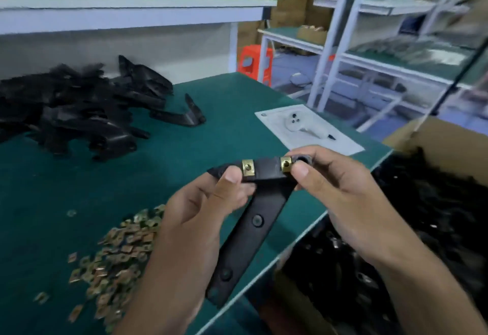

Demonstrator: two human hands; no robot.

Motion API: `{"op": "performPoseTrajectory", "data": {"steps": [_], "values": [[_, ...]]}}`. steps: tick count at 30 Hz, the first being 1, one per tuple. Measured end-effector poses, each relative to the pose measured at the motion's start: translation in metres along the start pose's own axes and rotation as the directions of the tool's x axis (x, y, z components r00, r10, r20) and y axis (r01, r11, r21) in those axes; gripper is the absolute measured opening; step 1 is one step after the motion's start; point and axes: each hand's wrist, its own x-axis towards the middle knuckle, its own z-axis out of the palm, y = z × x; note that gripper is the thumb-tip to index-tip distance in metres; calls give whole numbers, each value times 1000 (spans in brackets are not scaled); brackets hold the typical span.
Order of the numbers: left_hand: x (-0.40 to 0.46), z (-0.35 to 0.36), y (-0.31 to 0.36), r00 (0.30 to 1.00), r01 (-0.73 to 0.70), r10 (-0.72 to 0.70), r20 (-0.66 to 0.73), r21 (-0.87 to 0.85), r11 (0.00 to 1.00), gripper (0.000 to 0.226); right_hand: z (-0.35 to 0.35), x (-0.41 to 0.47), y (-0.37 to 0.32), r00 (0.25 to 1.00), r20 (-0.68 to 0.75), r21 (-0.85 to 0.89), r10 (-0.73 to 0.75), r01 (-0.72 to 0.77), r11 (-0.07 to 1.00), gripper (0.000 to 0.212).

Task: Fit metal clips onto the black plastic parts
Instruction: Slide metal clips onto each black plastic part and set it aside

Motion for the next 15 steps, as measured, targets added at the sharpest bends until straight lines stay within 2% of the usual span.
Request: {"op": "performPoseTrajectory", "data": {"steps": [2, 5, 9, 11, 12, 13, 15], "values": [[3, 46, -20, 987, 36, -30, 160, -40, 999, 21, -37, -31, 0, 987, -155, -54, 35, -44, 998, 10], [-3, 110, -50, 916, 168, -136, 378, -54, 984, 19, -86, -79, 4, 916, -382, -86, 123, -168, 982, 23], [-13, 163, -82, 773, 328, -303, 557, 58, 943, 22, -132, -132, 20, 809, -565, -209, 158, -326, 922, 19], [-11, 172, -92, 698, 318, -366, 615, 192, 929, 31, -149, -152, 36, 737, -654, -265, 168, -432, 862, 17], [-8, 171, -95, 691, 290, -391, 609, 262, 920, 44, -153, -159, 43, 707, -686, -296, 172, -488, 821, 17], [-4, 167, -96, 715, 268, -405, 569, 312, 911, 52, -157, -163, 51, 677, -715, -308, 175, -529, 790, 19], [5, 149, -93, 787, 254, -386, 481, 318, 913, 47, -160, -166, 69, 666, -731, -351, 149, -554, 755, 17]]}}
